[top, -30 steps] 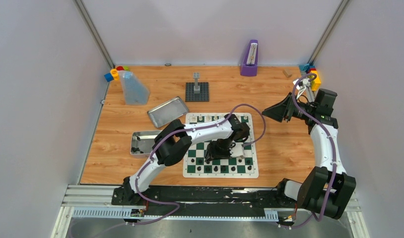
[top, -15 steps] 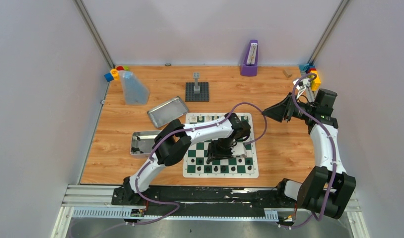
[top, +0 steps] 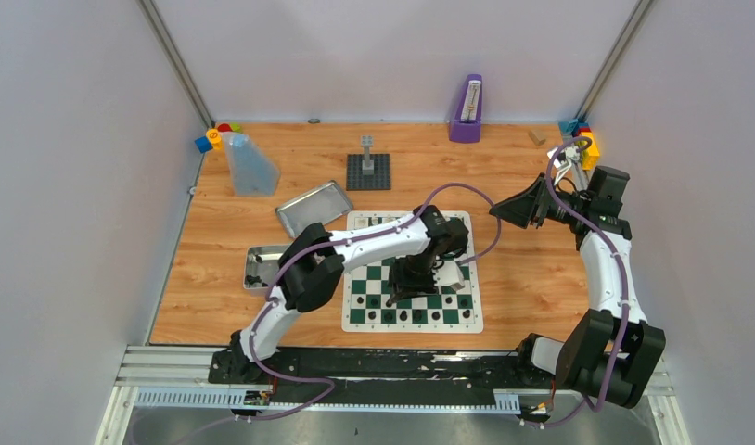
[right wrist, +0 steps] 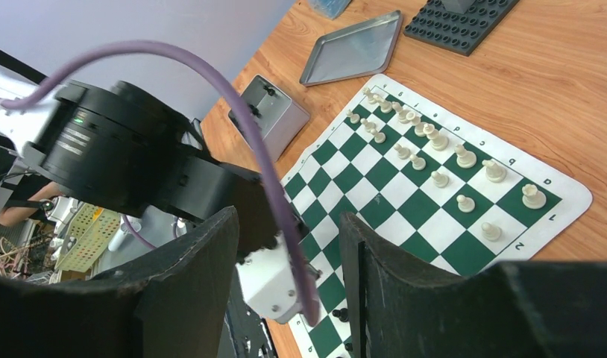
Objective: Set up the chess pieces on the board
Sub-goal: Place the chess piece on the chessboard.
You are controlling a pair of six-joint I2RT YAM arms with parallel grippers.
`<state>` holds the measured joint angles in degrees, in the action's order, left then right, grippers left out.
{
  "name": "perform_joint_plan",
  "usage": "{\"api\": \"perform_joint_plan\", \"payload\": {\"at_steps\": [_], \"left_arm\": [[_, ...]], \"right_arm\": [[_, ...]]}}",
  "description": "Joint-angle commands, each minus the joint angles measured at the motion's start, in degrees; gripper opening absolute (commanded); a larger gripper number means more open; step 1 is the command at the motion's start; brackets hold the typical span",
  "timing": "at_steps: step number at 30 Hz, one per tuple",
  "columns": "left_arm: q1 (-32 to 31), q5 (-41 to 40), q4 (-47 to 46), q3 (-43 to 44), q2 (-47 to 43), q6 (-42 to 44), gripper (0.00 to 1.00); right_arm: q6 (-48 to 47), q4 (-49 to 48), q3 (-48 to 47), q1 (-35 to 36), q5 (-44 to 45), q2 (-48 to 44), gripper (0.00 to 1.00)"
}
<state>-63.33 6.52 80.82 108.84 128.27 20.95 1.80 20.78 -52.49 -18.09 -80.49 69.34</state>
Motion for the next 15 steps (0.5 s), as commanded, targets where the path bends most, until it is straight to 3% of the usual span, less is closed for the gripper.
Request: {"api": "perform_joint_plan", "payload": {"at_steps": [1,7,15], "left_arm": [[-0.27,-0.64,-1.18,-1.34,-9.29,0.62,0.52],[3.92,-1.44,-5.26,-8.4,-20.16,1.12,0.56],[22.54,2.06,-11.38,-23.83,-40.28,2.87,0.62]], "right_arm": [[-1.06,0.0,-0.31,-0.28,-1.11,0.01,0.53],[-1.11,0.06,-0.42,-0.35,-0.42,0.33,0.53],[-1.33,0.17,-0.42,-0.51,0.51,0.98,0.53]]}}
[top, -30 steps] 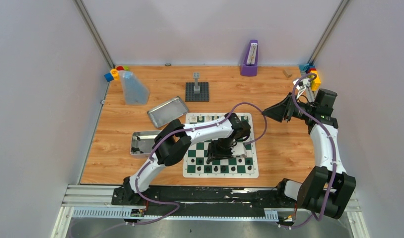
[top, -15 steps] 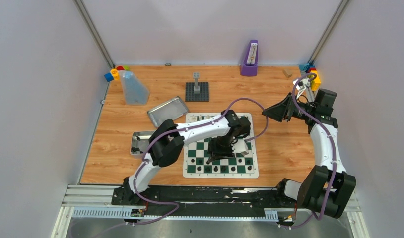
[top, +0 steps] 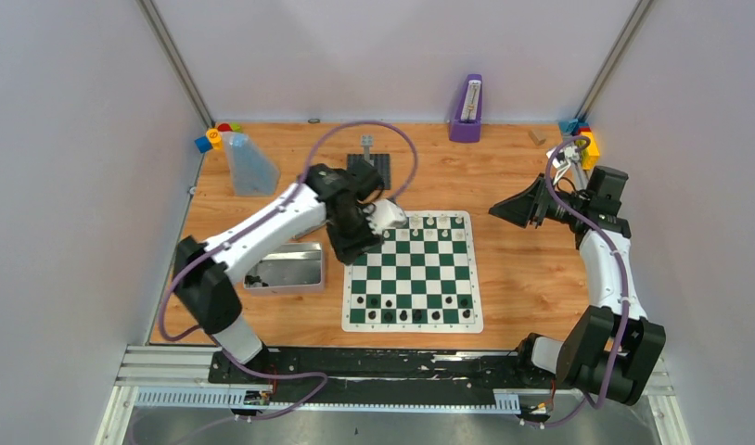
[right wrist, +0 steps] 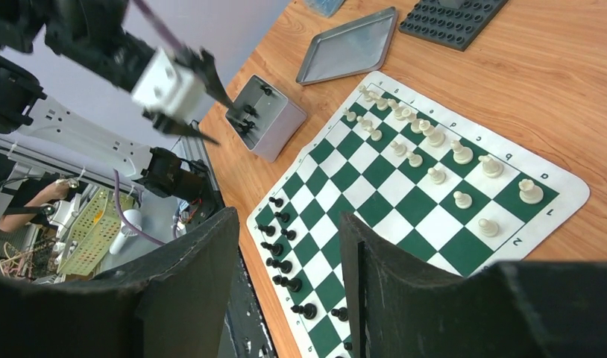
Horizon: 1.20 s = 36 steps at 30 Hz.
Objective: Set up the chess pieces on the board
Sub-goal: Place the chess piece on the chessboard, then pick up the chess piece from the storage box.
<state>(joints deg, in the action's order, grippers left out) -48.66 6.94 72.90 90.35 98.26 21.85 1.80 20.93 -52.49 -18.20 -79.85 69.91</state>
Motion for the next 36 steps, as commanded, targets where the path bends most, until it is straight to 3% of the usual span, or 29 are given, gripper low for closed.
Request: {"api": "perform_joint_plan", "payload": {"at_steps": [1,8,12,22,30,36], "left_arm": [[9.64,1.38,-3.69,-8.19,-11.68,2.32,0.62],[28.99,0.36,-7.0,-20.19,-20.81,4.3,0.62],[34.64,-1.48,-11.37,-25.75,-22.54,4.04,0.62],[41.94,-6.69,-24.72,-37.31,-22.9,2.73,0.61],[44.65,-8.76,-32.65,-40.39,-23.92,3.68,0.6],[46.5,-9.01,-34.98,-42.19,-23.91,3.78,0.53]], "right_arm": [[-1.28,0.04,-0.5,-0.36,-0.08,0.6,0.52],[-1.08,0.26,-0.76,-0.47,-1.08,1.5,0.52],[-0.55,0.39,-0.92,-0.44,-2.38,2.34,0.51],[-0.23,0.9,-1.3,-0.49,-4.87,2.78,0.5],[-0.56,0.98,-0.96,-0.47,-4.22,2.87,0.5],[-0.87,1.02,-0.9,-0.49,-3.63,3.08,0.49]]}}
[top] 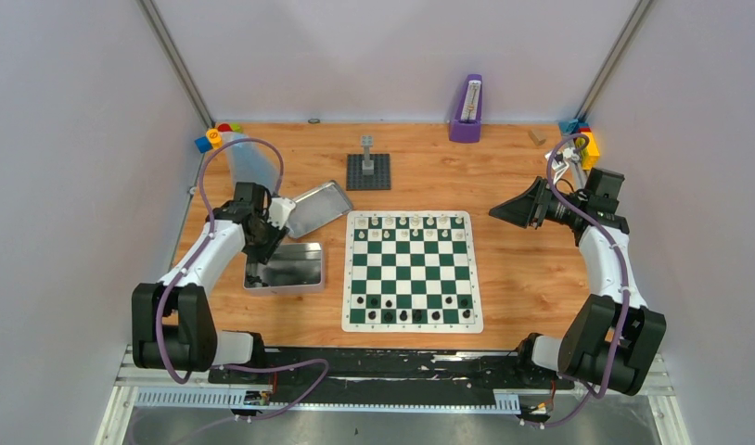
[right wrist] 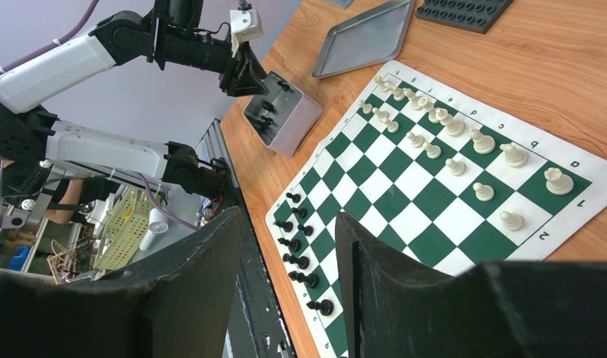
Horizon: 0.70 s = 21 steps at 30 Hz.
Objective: Set up the chess pieces on the board
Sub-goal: Pick up the chess piece from the storage box.
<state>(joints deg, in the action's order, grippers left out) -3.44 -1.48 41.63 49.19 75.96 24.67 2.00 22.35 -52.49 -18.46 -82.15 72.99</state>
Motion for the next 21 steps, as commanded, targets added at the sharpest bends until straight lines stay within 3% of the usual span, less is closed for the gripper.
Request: {"api": "perform_joint_plan", "payload": {"at_steps": [1,8,21], "left_arm": [[1.35,-0.57,-3.77,-1.31,-1.65,0.92,0.51],[1.83,-0.68,-5.04,-2.28,-1.54,0.28,0.44],[2.44,-1.59,-6.91,-3.48,-0.48,1.06,0.4]], "right_arm": [[-1.11,-0.34,-0.87,-0.24,-1.29,0.04,0.49],[-1.32,-0.23,-0.86,-0.23,-1.18,0.05,0.49],[-1.51,-0.04,-0.79,-0.26,-1.27,-0.22,0.49]]}}
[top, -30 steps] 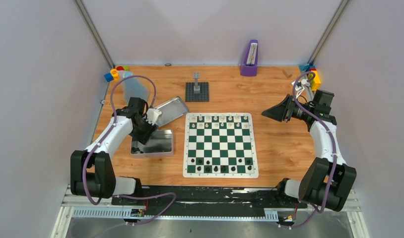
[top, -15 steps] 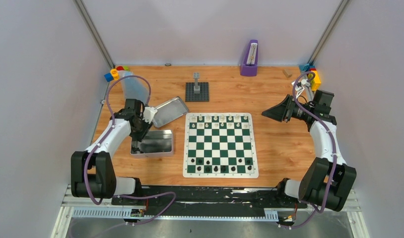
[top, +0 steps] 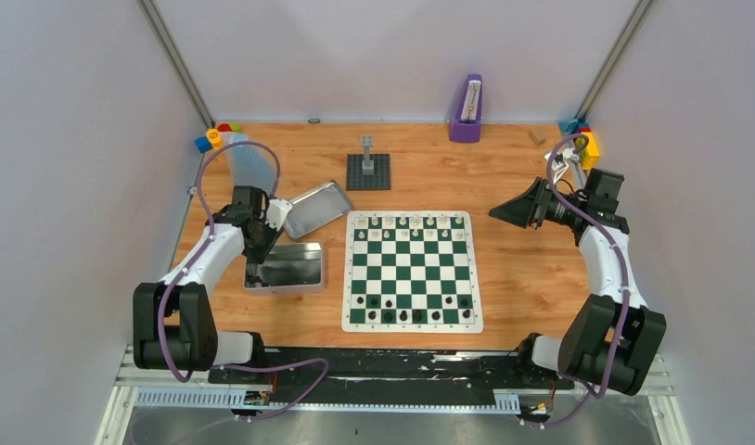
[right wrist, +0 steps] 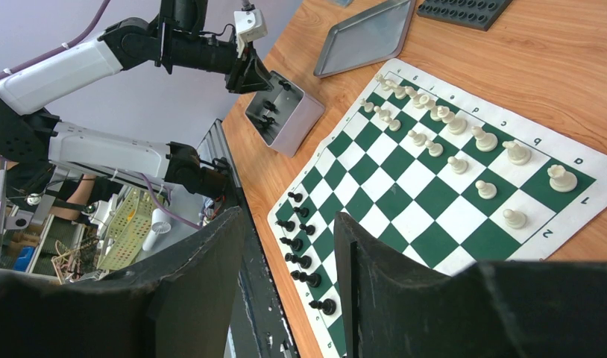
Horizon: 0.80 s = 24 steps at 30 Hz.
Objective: Set up the chess pieces on the board
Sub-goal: Pick up the chess piece from the storage box.
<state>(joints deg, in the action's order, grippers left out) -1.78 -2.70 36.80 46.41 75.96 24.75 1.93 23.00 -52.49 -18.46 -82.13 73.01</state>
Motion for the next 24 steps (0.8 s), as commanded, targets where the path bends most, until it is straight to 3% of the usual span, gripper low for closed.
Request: {"api": "perform_joint_plan", "payload": {"at_steps": [1,24], "left_arm": [[0.84,-0.37,-2.21,-0.95,-0.43,1.06,0.4],[1.52,-0.13,-10.04,-6.67,-4.97,3.1,0.35]], "right_arm": [[-1.45,-0.69,-0.85,-0.22,-1.27,-0.16,0.49],[-1.61,-0.68,-0.86,-0.26,-1.09,-0.06,0.48]]}}
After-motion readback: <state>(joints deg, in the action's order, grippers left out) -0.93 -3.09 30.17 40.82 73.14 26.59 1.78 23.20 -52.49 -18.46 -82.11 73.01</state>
